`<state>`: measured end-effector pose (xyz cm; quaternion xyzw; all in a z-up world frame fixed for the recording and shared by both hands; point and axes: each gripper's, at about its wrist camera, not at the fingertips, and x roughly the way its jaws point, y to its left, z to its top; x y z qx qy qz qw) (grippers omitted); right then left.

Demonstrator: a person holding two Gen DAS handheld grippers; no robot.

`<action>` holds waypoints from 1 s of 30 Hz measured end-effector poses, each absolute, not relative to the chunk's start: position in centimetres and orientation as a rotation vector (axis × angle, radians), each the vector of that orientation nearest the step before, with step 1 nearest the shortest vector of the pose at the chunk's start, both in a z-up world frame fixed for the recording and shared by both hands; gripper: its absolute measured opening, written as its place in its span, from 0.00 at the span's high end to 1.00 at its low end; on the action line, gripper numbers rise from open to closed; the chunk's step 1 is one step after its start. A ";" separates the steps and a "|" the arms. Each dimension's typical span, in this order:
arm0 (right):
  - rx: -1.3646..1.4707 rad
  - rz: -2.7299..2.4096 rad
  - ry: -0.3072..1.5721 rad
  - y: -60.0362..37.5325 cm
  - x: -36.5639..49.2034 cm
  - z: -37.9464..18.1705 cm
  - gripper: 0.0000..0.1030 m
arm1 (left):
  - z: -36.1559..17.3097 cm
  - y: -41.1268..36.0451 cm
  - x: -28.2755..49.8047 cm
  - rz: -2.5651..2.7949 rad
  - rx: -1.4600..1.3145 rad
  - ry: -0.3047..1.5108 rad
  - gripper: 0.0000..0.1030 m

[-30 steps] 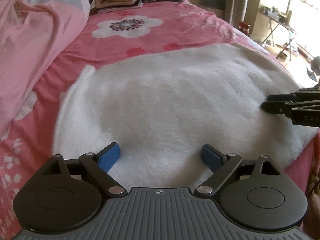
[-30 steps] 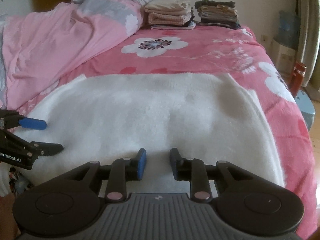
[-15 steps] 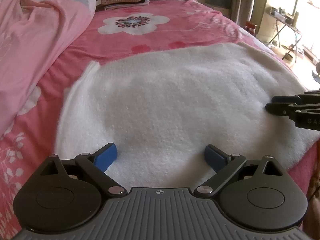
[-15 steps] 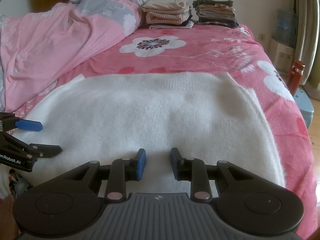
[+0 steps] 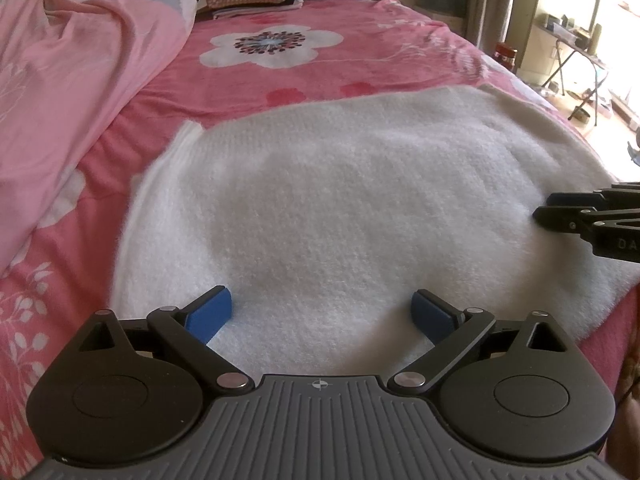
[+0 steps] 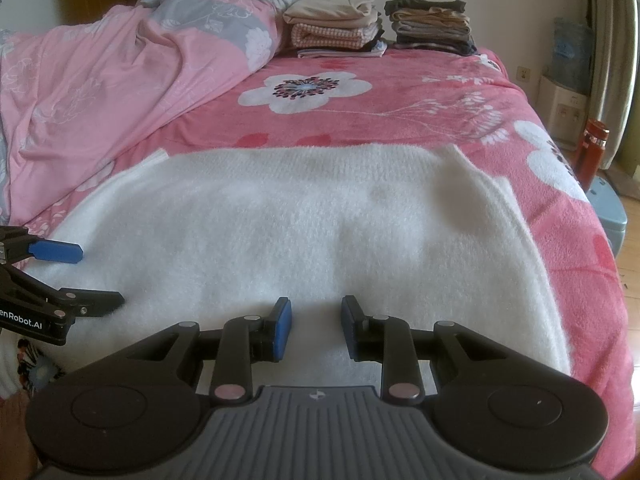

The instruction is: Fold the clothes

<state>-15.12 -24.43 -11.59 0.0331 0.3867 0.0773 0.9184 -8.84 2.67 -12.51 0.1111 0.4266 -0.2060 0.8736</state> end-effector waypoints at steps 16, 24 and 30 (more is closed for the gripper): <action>0.066 0.158 0.793 -24.5 -15.2 -11.6 0.71 | -12.5 2.7 -8.9 -0.422 0.231 0.890 0.04; 0.066 0.160 0.793 -24.5 -15.2 -11.6 0.71 | -12.4 2.6 -8.9 -0.418 0.230 0.890 0.04; 0.068 0.160 0.792 -24.6 -15.2 -11.6 0.71 | -11.9 2.7 -9.0 -0.406 0.214 0.887 0.04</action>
